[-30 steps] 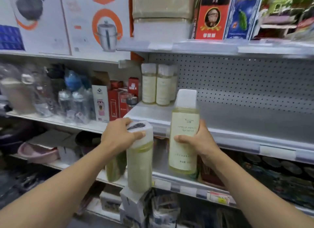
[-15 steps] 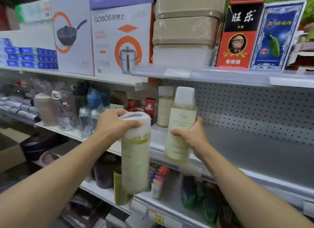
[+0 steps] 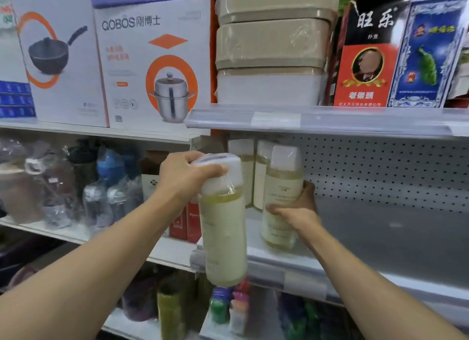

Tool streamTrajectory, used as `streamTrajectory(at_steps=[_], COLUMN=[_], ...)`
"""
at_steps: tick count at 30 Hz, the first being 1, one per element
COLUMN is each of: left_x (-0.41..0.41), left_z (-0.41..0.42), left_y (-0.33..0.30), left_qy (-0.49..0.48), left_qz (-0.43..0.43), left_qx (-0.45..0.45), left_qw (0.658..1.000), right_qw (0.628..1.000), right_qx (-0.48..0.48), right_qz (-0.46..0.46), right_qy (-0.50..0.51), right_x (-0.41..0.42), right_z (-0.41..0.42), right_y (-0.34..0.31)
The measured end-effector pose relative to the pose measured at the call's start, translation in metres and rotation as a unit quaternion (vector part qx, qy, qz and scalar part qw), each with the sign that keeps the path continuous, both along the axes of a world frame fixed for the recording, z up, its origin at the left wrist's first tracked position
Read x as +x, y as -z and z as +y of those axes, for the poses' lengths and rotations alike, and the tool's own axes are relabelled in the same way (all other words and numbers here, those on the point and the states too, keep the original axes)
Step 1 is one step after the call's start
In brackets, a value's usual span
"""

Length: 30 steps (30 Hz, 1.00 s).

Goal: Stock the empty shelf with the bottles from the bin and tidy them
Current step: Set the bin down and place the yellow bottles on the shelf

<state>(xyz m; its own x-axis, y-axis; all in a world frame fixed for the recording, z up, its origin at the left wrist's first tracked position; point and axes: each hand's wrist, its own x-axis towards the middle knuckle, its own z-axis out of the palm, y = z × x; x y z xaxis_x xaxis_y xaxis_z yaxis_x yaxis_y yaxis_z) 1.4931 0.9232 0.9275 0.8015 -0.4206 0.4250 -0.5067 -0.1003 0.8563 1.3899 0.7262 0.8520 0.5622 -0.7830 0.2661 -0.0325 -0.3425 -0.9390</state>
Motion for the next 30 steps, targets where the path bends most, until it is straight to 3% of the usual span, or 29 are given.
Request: streamTrajectory(at_steps=[6,12,18,30], left_x=[0.015,0.022,0.030,0.043], left_z=[-0.031,-0.066,-0.095,-0.132], left_y=[-0.002,-0.001,0.002,0.004], left_qy=[0.069,0.075,0.086,0.083], left_qz=[0.018,0.057,0.101,0.066], left_qx=[-0.032,-0.071,-0.105,-0.118], left_qw=[0.997,0.993,0.986,0.987], right_qw=[1.000,1.000,0.995,0.994], right_qx=[0.015,-0.019,-0.038,-0.052], right_qz=[-0.001,0.008,0.088,0.076], right_qy=[0.024,0.020,0.035,0.064], right_x=[0.009,0.006,0.004,0.025], right_z=[-0.025,-0.045,-0.062,-0.100], right_y=[0.013,0.019,0.031,0.042])
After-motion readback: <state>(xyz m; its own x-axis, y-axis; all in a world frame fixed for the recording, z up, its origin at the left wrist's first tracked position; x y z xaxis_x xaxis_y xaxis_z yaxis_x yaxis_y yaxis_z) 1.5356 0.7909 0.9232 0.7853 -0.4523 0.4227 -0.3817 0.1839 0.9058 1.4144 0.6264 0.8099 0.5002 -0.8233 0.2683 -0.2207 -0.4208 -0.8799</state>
